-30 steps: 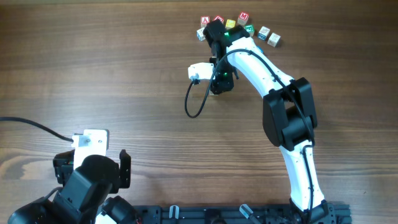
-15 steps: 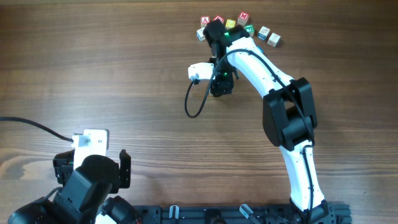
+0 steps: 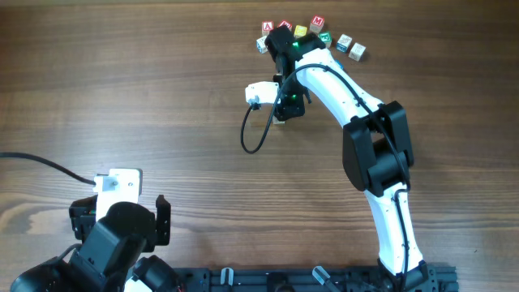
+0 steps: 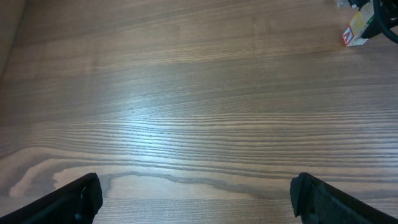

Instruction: Form a tower

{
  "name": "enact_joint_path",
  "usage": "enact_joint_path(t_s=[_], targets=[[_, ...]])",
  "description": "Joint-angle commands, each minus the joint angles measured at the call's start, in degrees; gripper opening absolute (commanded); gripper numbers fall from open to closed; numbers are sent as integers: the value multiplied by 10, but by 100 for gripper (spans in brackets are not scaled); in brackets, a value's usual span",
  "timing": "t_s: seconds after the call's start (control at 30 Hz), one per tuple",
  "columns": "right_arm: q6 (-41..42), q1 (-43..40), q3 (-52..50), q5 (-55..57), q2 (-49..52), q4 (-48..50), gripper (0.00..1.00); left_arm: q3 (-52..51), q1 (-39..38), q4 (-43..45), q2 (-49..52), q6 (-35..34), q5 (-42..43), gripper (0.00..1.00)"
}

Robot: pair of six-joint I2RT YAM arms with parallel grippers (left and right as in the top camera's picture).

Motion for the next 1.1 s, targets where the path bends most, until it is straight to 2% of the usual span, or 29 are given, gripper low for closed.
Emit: enact_joint_path(t_s=[0.0, 0.17, 0.2, 0.27, 0.53, 0.67, 0.83, 0.9, 0.97, 1.07], targets=[[-2, 3, 8, -1, 6, 1, 54, -2, 0, 1, -2, -7, 1, 100], [-2, 3, 8, -1, 6, 1, 67, -2, 0, 1, -2, -7, 1, 100], [-2, 3, 8, -1, 6, 1, 76, -2, 0, 1, -2, -7, 1, 100], [0, 3, 8, -14, -2, 0, 100, -2, 0, 1, -2, -8, 1, 100], [29, 3, 8, -48, -106, -14, 100, -2, 0, 1, -2, -7, 1, 100], [36, 3, 8, -130, -192, -15, 100, -2, 0, 1, -2, -7, 1, 100], [105, 3, 8, -147, -253, 17, 100, -1, 0, 1, -2, -7, 1, 100], [158, -3, 8, -147, -282, 40, 100, -2, 0, 1, -2, -7, 1, 100], [280, -21, 8, -107, -323, 92, 100, -2, 0, 1, -2, -8, 1, 100], [487, -70, 8, 26, -382, 132, 100, -1, 0, 1, -2, -7, 1, 100]])
